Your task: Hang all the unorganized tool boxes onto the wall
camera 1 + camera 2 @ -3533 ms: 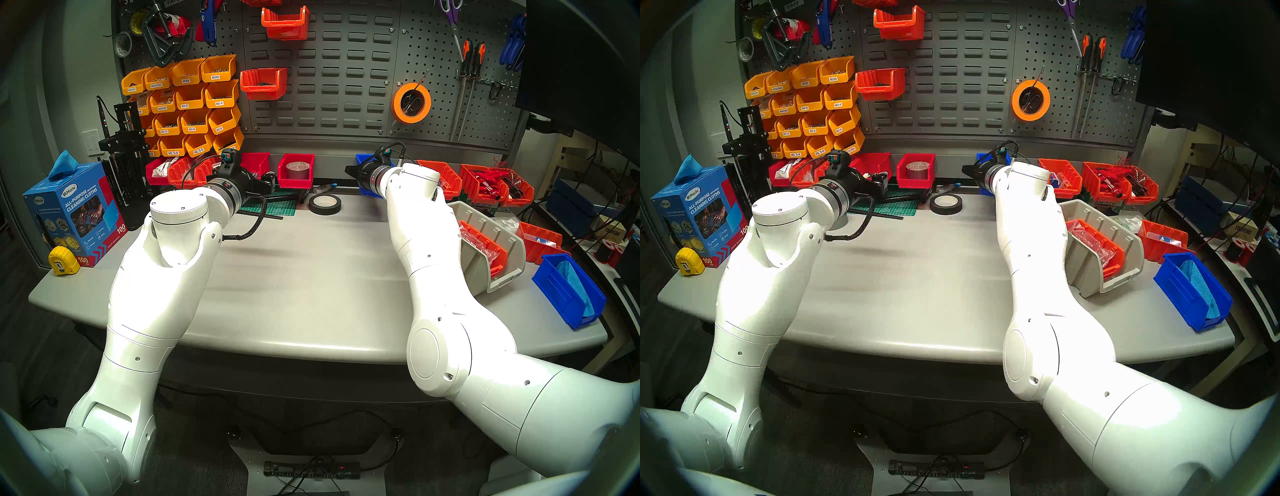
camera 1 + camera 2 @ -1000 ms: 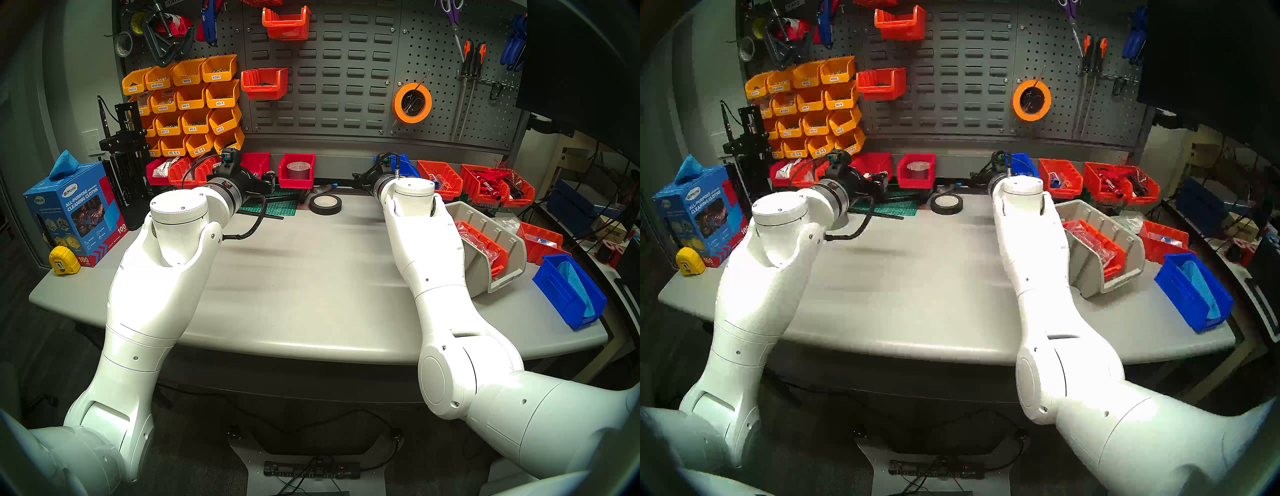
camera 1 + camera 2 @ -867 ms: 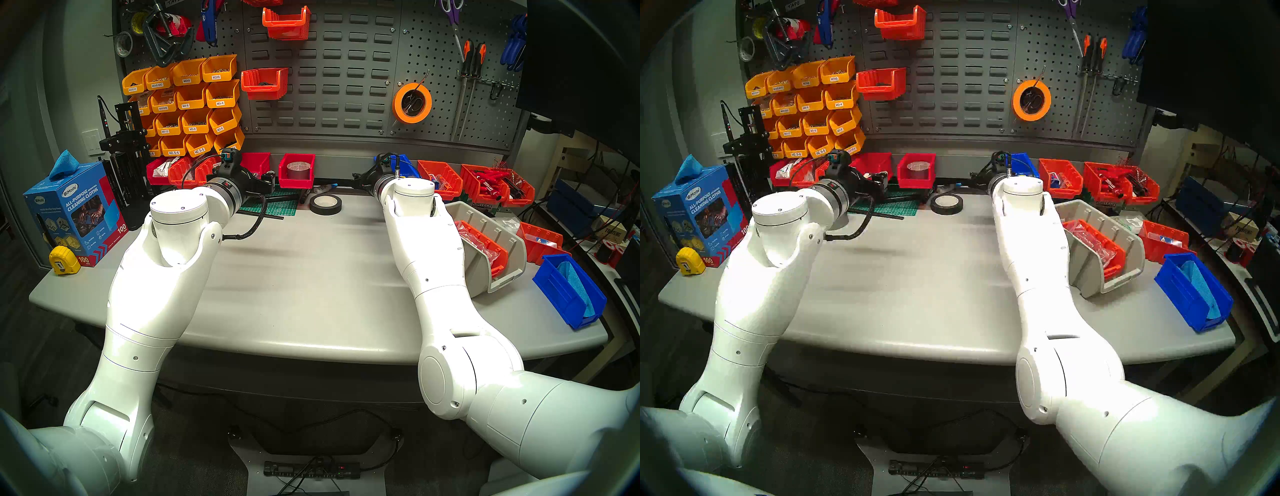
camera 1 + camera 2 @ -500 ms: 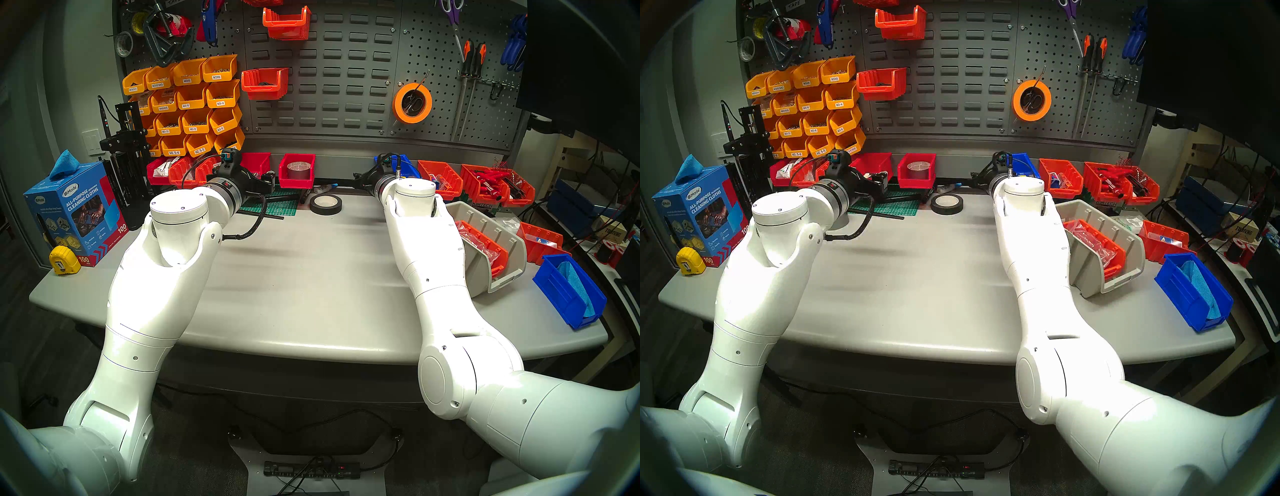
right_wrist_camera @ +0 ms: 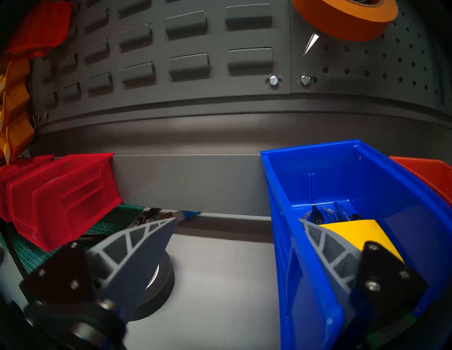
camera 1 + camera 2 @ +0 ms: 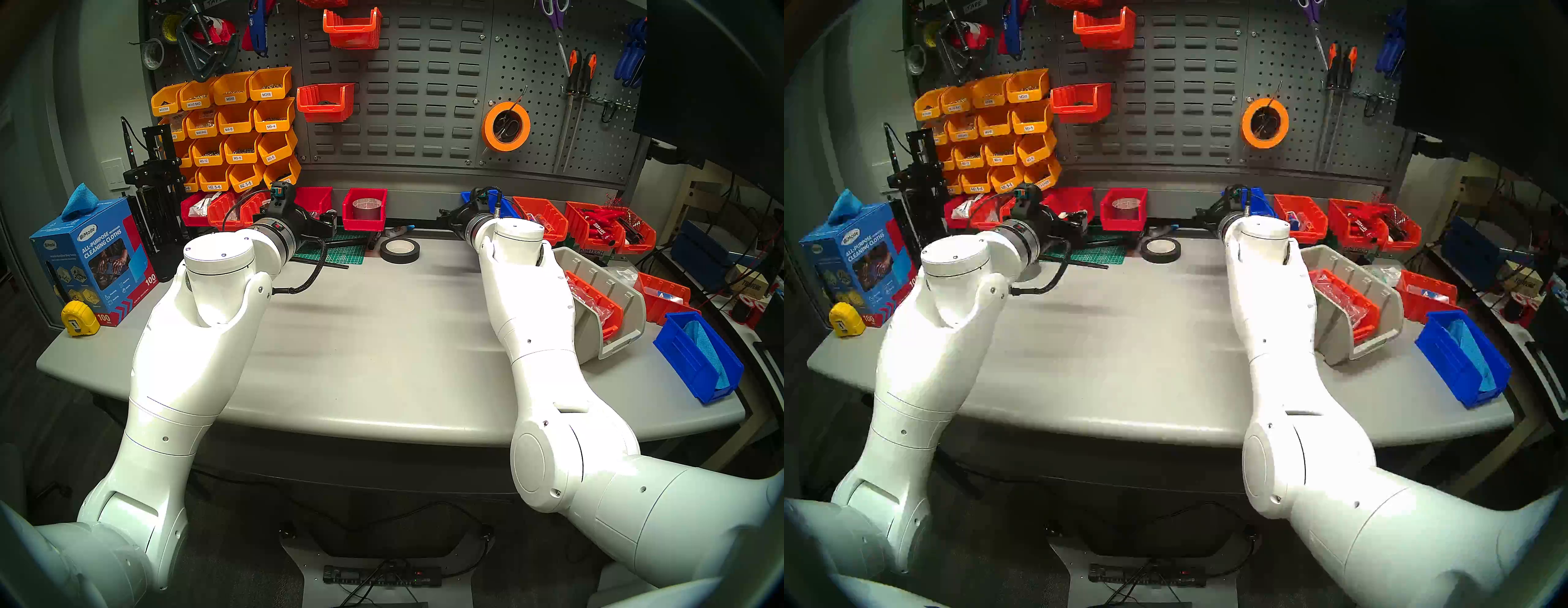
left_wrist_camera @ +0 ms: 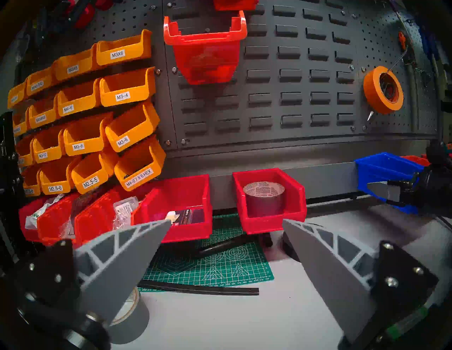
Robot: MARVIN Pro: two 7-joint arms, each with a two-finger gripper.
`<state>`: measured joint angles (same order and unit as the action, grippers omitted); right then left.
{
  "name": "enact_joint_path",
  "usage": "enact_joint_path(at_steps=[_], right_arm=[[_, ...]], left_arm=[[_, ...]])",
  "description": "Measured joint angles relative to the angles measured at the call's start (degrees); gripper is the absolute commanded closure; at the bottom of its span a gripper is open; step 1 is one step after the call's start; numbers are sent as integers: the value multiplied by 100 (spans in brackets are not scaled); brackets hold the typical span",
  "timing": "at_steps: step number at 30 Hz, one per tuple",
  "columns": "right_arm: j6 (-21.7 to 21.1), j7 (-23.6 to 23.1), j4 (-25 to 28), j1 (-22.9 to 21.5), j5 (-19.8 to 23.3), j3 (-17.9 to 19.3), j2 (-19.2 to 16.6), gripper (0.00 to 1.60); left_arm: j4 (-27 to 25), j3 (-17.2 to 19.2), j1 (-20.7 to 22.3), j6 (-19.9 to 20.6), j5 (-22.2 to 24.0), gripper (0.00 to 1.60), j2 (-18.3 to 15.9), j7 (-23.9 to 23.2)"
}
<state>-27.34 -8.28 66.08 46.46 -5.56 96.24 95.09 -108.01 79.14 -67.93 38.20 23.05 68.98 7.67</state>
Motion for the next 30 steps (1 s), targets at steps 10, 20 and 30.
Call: enact_joint_path(at_steps=[10,20,30], right_arm=[[-14,-8,149,57,-304,633,-91,0],[134,-244,286,183,-739,628,-241,0],[242,-427,547,380,-964,497,-463,0]], left_arm=[[0,-5,0,0,17,0,-10,14],[0,-14,2,-2,29,0,-17,23],[0,-22,7,-13,34,0,-28,31]])
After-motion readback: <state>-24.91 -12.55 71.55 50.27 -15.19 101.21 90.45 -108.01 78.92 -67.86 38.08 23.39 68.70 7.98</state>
